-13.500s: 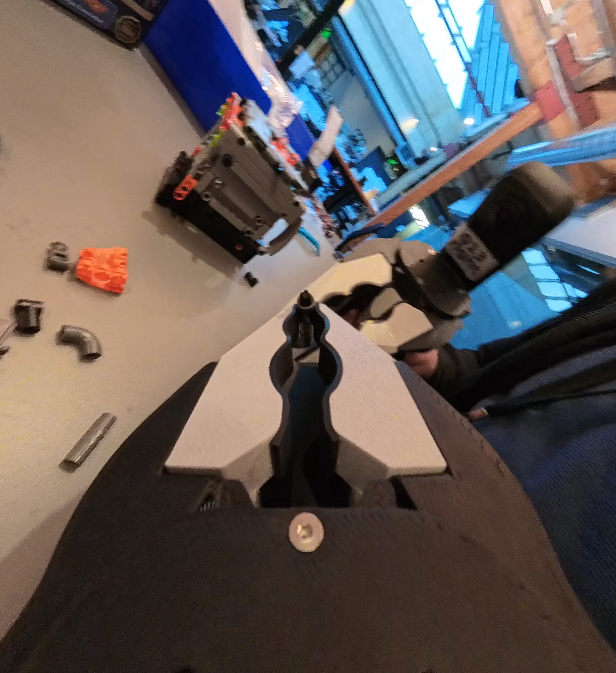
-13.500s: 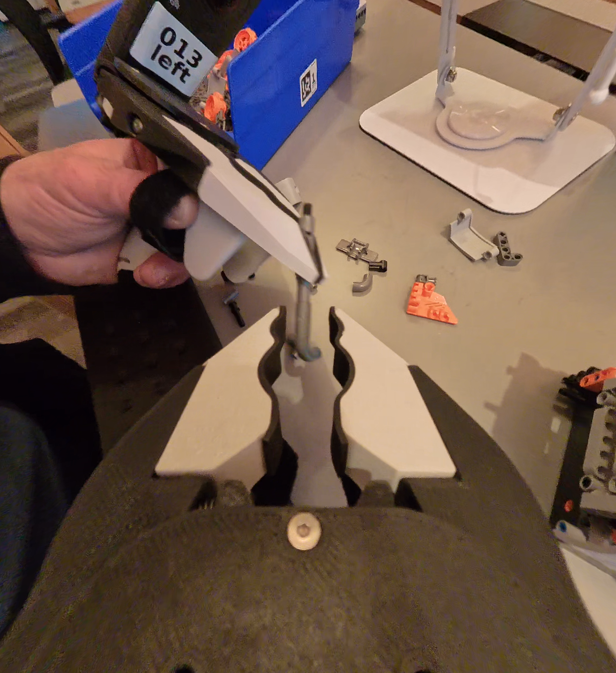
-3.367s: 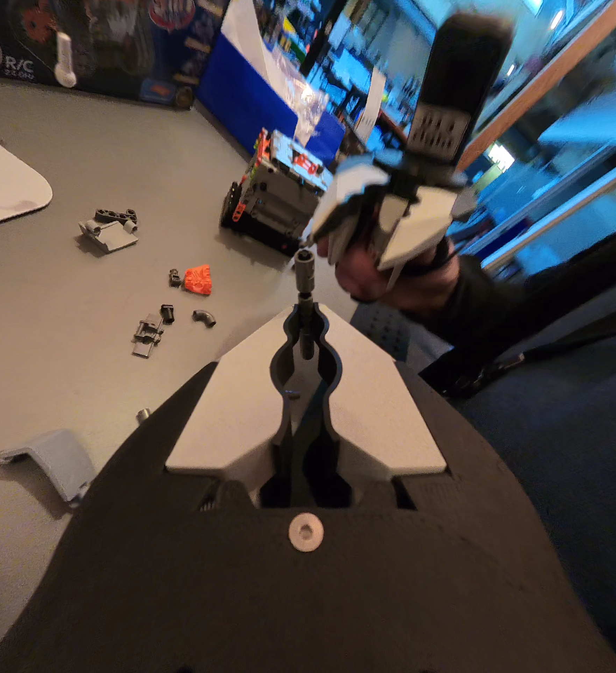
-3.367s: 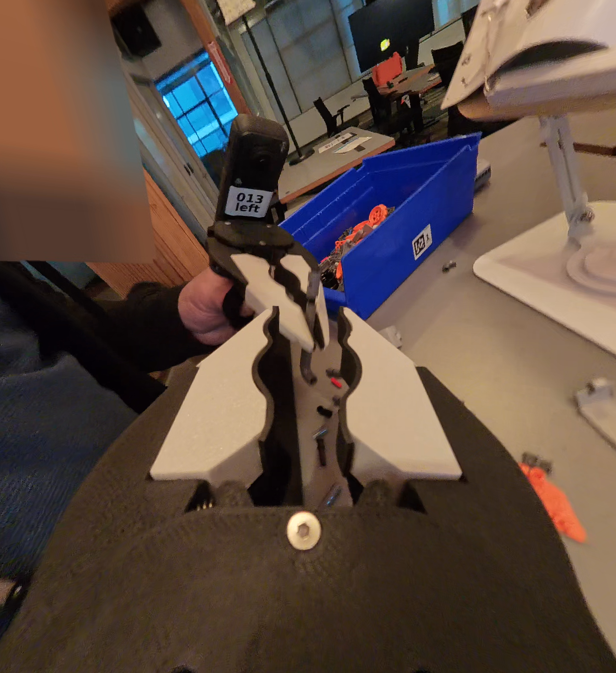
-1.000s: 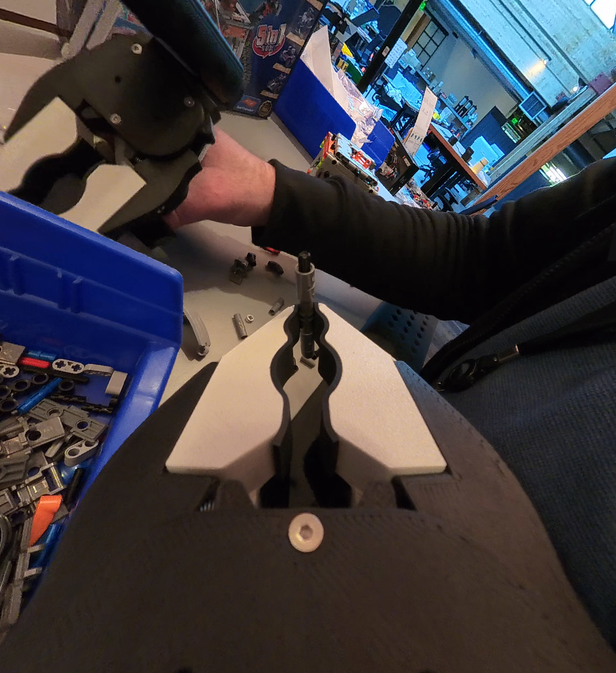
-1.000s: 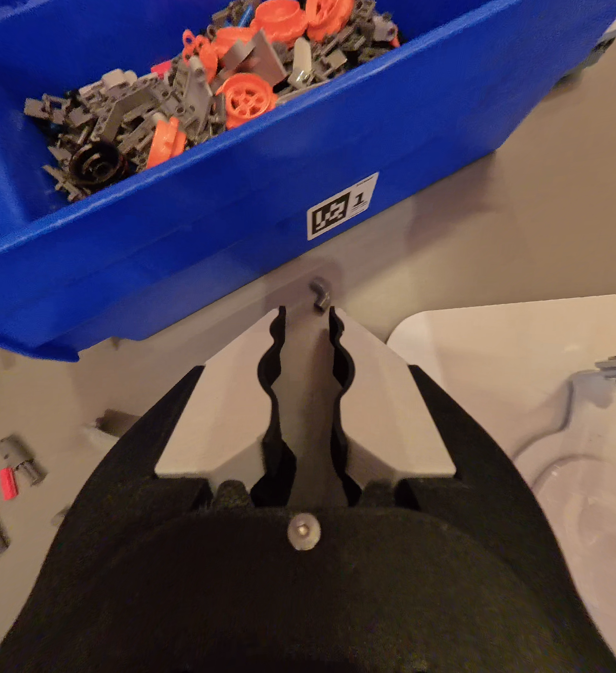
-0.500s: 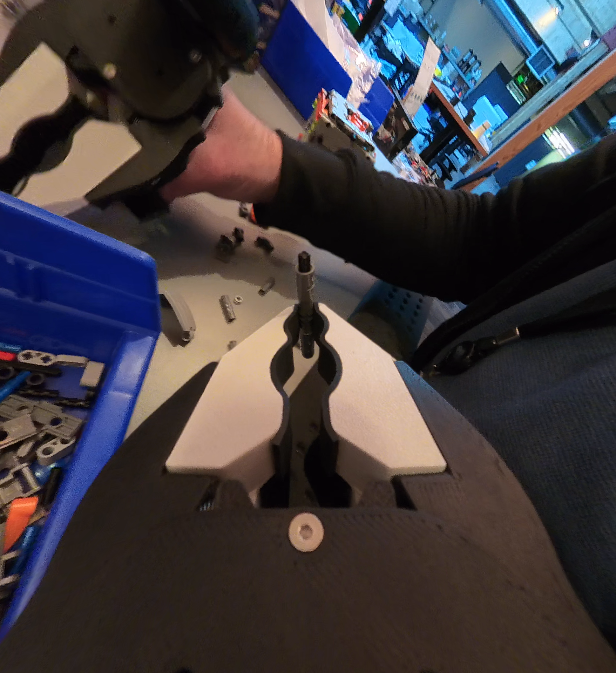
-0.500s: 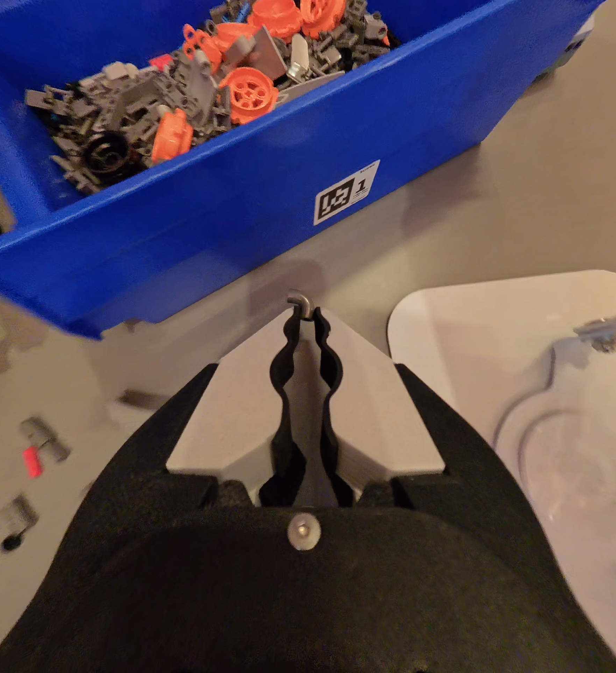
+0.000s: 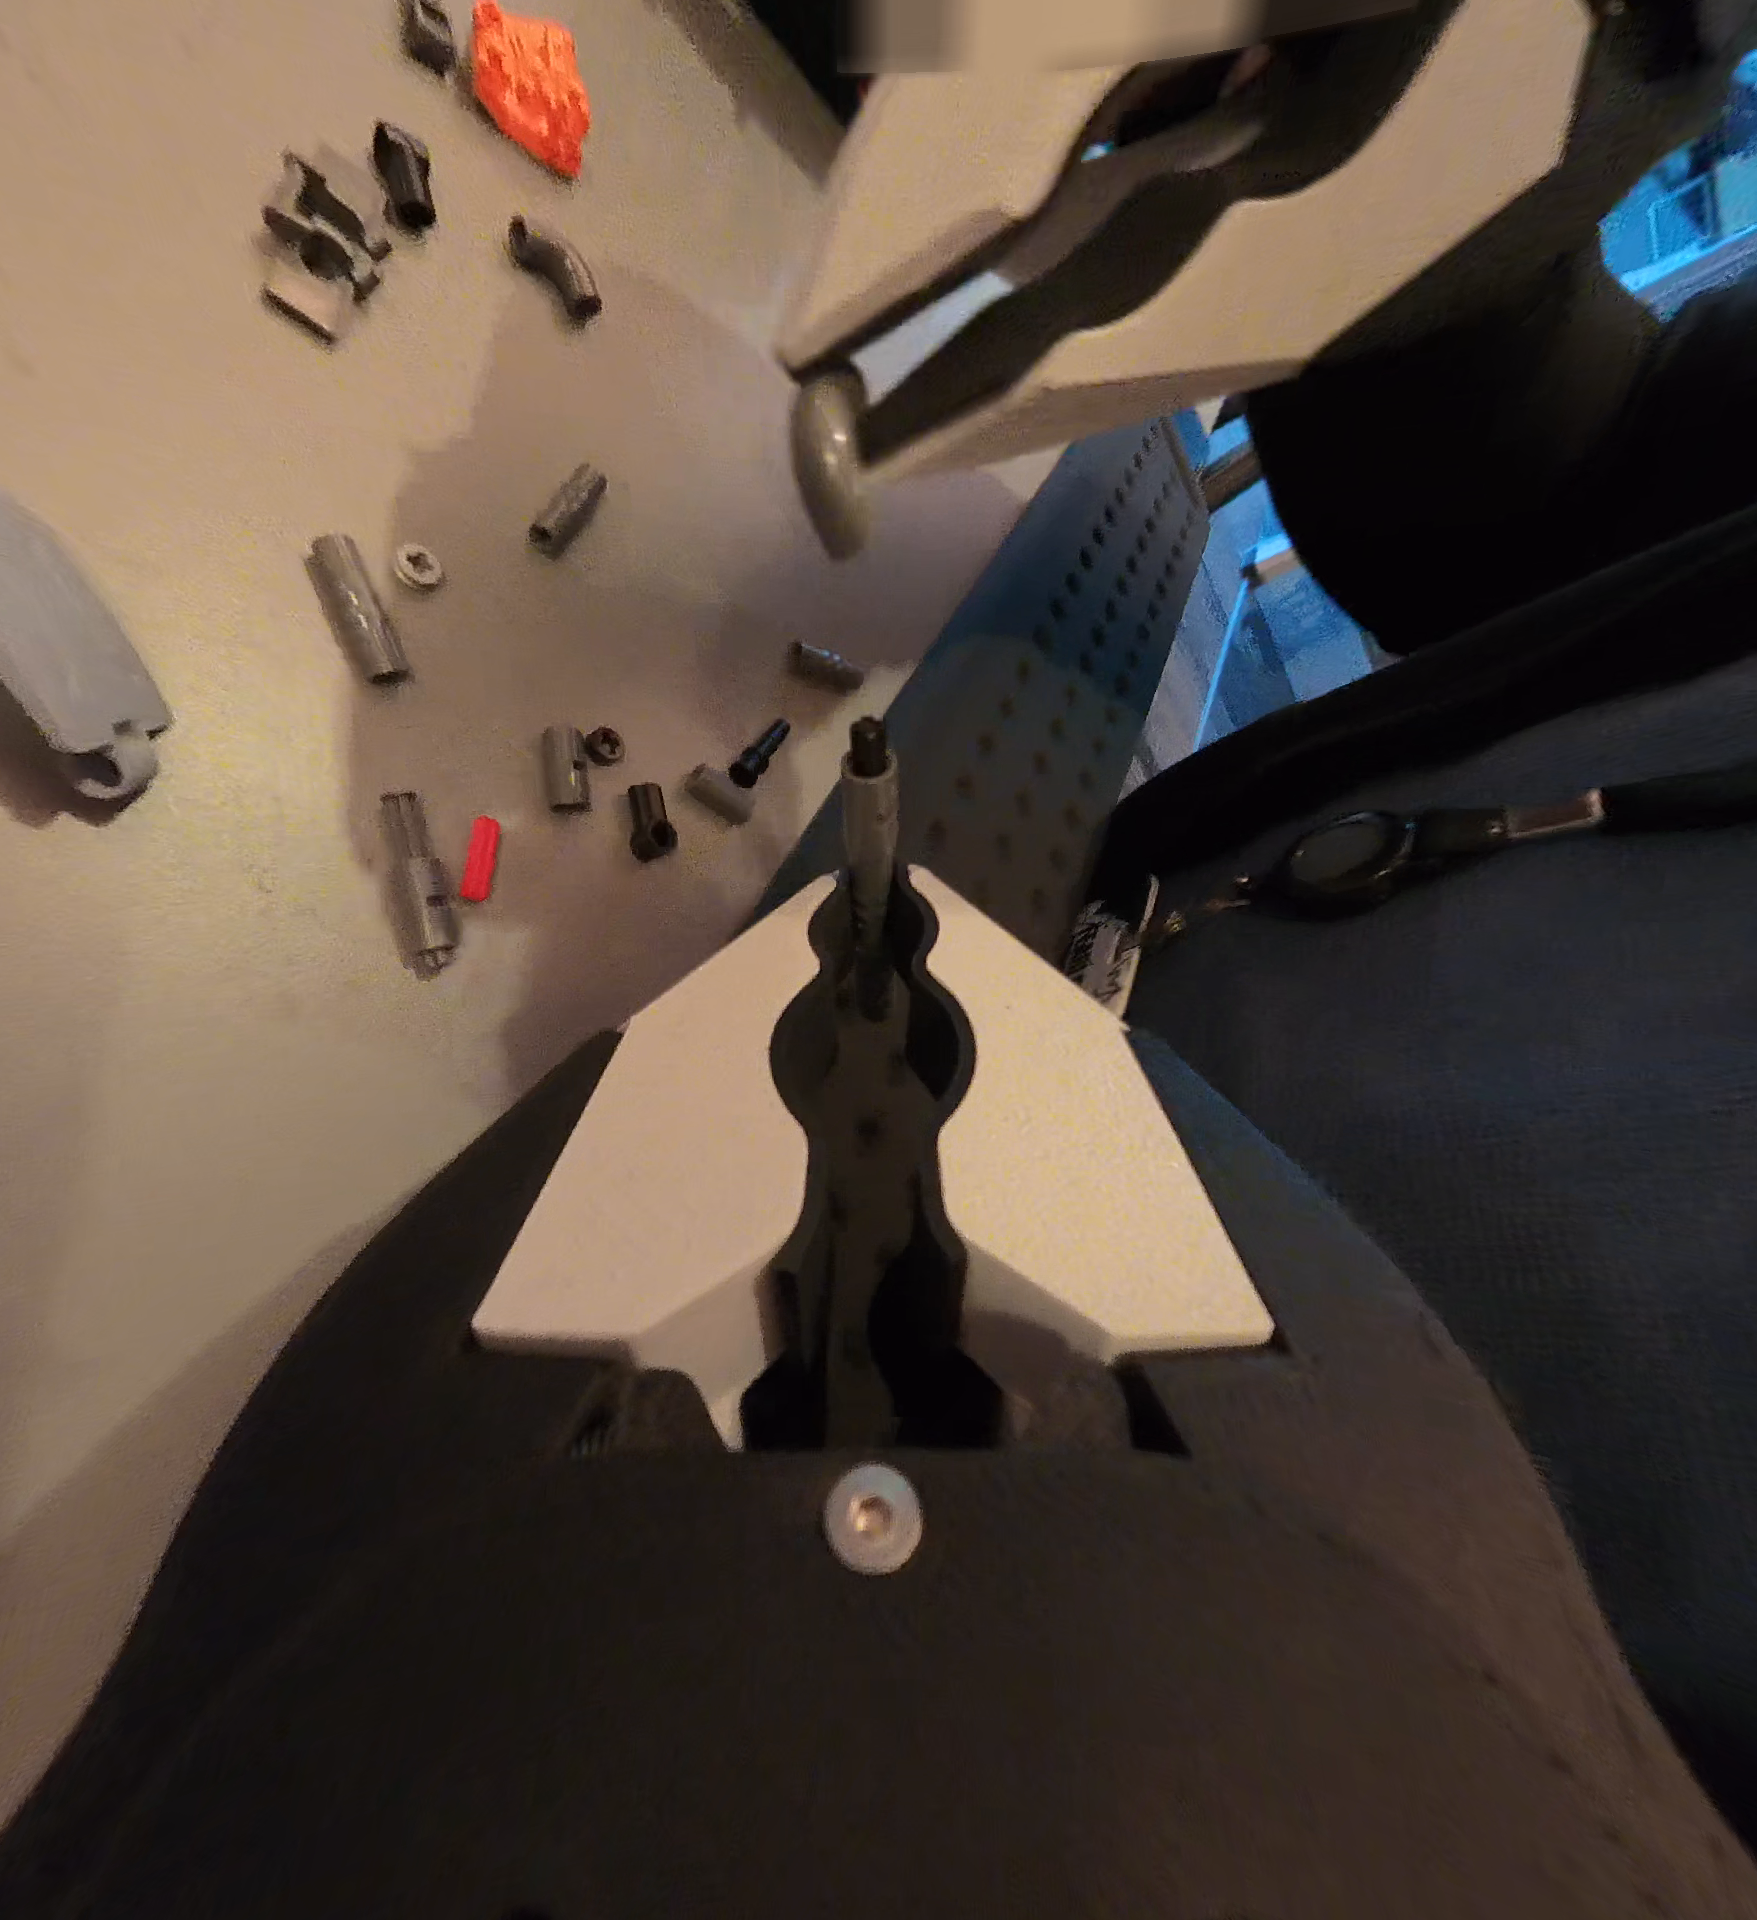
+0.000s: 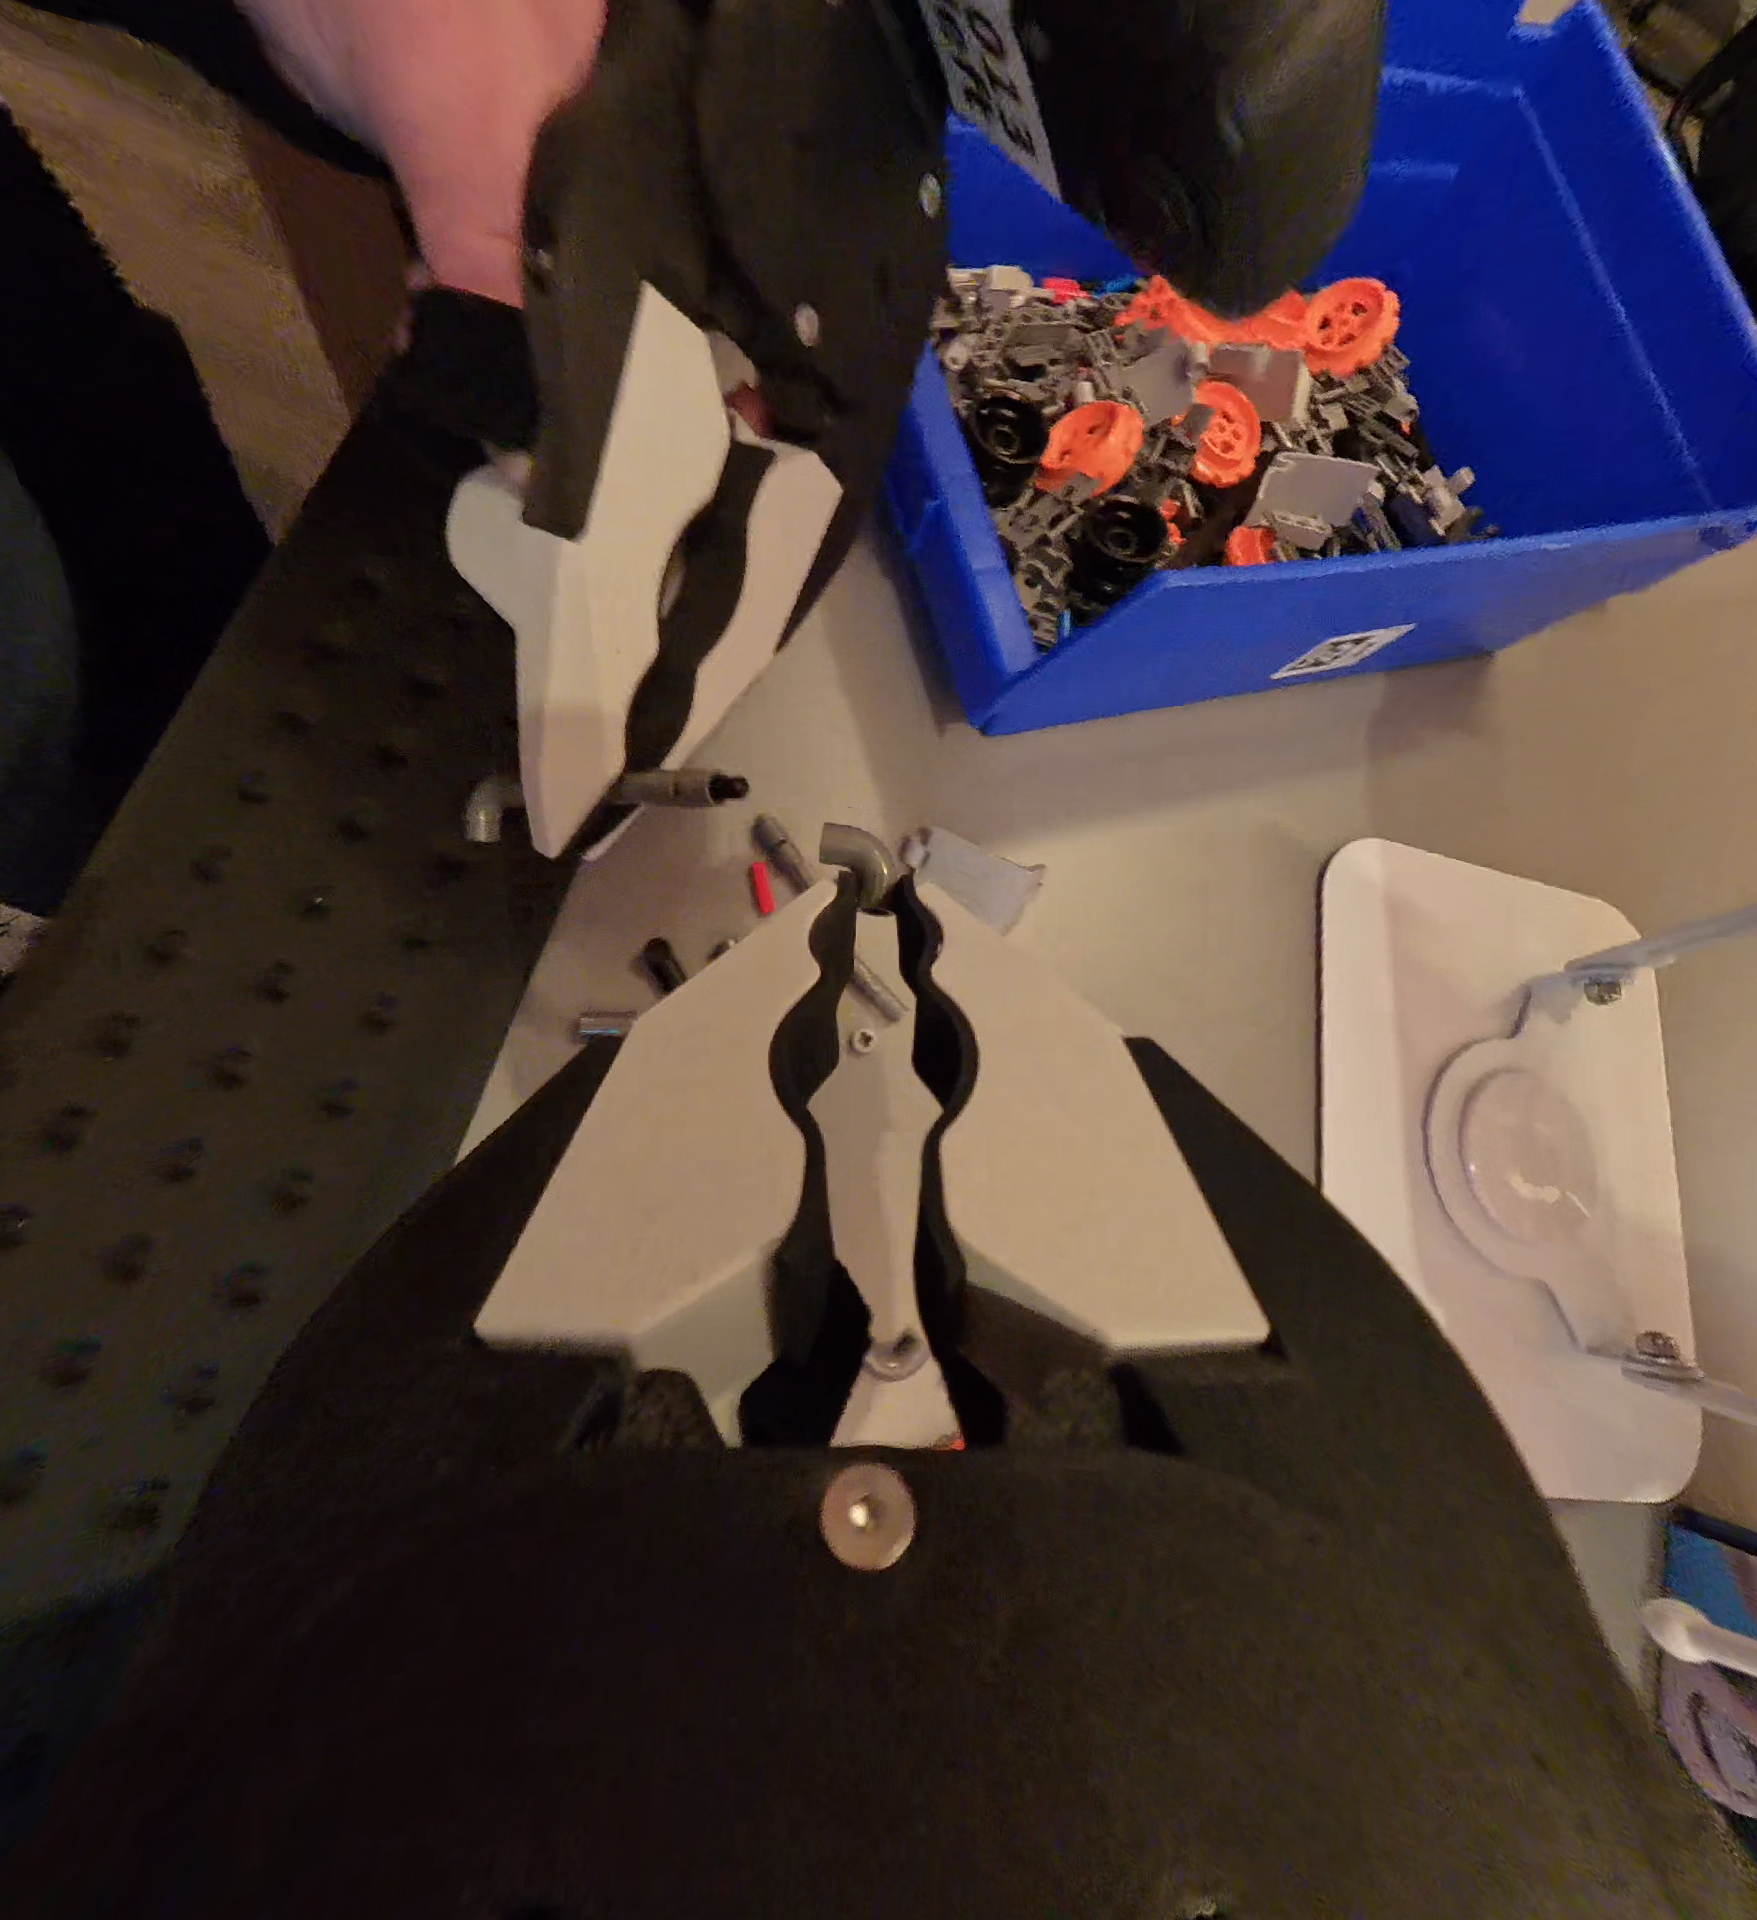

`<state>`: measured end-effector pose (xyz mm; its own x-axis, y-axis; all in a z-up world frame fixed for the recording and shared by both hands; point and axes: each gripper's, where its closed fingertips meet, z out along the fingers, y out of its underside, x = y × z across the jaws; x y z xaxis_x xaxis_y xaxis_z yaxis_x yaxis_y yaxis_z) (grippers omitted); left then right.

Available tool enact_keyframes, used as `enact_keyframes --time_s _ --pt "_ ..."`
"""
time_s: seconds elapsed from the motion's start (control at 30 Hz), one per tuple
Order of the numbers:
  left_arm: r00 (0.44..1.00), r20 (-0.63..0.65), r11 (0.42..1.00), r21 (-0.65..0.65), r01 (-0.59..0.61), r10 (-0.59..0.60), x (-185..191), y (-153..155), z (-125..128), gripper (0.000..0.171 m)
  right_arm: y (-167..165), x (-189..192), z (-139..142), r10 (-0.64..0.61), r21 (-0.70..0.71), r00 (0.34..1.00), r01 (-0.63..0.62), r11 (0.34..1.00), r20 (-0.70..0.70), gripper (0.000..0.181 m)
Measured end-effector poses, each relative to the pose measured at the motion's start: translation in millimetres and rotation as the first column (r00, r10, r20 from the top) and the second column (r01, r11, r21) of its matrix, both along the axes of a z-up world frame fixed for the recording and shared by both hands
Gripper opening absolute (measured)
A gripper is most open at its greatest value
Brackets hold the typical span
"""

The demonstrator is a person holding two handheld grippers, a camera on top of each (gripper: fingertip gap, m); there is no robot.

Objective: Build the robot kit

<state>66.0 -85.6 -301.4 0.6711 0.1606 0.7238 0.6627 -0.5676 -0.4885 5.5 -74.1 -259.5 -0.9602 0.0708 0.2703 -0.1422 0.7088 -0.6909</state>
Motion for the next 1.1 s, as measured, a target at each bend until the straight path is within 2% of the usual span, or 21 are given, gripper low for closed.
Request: enact_keyframes --time_s 0.23,0.63,0.93,1.1 --pt "0.999 0.026 1.0 -0.01 0.027 -0.027 10 8 -16 0.003 3 17 -22 0.038 0.073 0.996 -0.032 0.997 -0.08 0.004" --pt "0.999 0.041 0.999 0.029 0.012 -0.013 10 12 -17 0.003 0 17 -28 -0.011 0.018 0.997 0.012 1.0 -0.073 0.004" --pt "1.0 0.019 0.999 0.032 0.007 -0.007 9 13 -19 0.003 -2 20 -29 0.034 0.059 0.989 -0.025 0.998 -0.144 0.004" --pt "1.0 0.023 0.999 0.034 0.005 -0.006 8 13 -19 0.003 -3 20 -28 0.055 0.106 0.966 -0.029 0.994 -0.251 0.004"
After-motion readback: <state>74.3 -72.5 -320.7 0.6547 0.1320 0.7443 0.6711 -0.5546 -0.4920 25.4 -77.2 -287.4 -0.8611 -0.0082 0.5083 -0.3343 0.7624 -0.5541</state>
